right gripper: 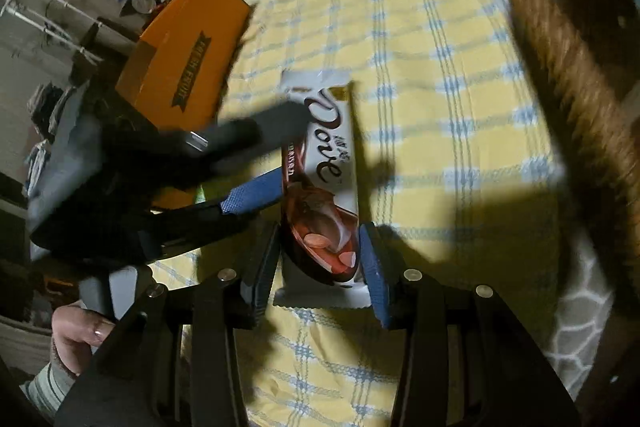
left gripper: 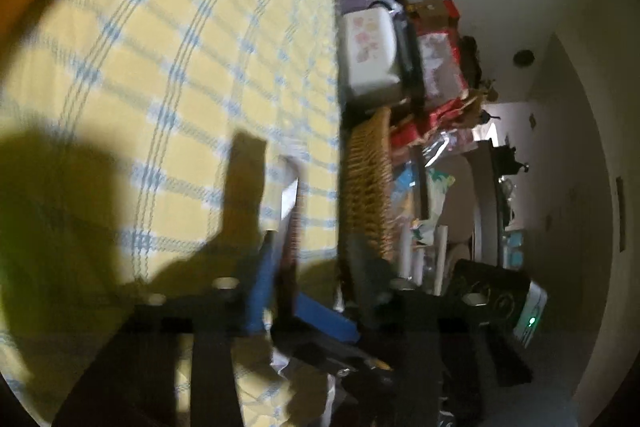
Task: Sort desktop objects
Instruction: 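Lift the Dove bar over the orange box and open the right gripper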
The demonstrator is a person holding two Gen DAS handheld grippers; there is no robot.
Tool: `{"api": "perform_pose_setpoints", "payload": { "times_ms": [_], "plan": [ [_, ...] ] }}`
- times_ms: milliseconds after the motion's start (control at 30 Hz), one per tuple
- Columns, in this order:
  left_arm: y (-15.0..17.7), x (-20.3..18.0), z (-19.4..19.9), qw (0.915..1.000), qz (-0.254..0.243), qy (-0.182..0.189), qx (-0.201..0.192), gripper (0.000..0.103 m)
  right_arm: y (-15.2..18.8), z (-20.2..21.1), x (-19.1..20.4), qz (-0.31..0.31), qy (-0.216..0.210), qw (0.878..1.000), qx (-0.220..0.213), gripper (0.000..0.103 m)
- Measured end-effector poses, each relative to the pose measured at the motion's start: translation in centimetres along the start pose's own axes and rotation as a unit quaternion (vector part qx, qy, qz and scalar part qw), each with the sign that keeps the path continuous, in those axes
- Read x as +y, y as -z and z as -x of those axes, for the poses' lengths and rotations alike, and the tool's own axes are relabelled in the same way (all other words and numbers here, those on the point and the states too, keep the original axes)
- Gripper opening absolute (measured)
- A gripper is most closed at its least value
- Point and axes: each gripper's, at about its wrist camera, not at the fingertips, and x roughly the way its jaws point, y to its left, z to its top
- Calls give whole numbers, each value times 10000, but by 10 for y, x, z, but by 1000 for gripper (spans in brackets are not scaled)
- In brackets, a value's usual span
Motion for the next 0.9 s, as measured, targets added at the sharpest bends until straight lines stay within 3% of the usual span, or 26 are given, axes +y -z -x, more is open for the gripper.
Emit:
{"api": "perform_pose_setpoints", "payload": {
  "times_ms": [67, 233, 433, 667, 900],
  "plan": [
    [-6, -13, 8, 9999, -85, 67, -81, 28, -19, -1, 13, 181, 105, 9998, -74, 38],
    [-23, -59, 44, 9972, -594, 259, -384, 28, -25, 55, 58, 694, 377, 9961, -406, 38],
    [-45, -90, 114, 9908, -1004, 274, -863, 28, -55, 60, 124, 1083, 169, 9917, -665, 38],
    [-78, -60, 189, 9876, -928, -75, -1263, 28, -85, 24, 193, 1162, -454, 9906, -565, 38],
    [-117, -5, 219, 9841, -841, -1050, -1158, 28, -114, -59, 219, 751, -727, 9943, -202, 38]
  ]
}}
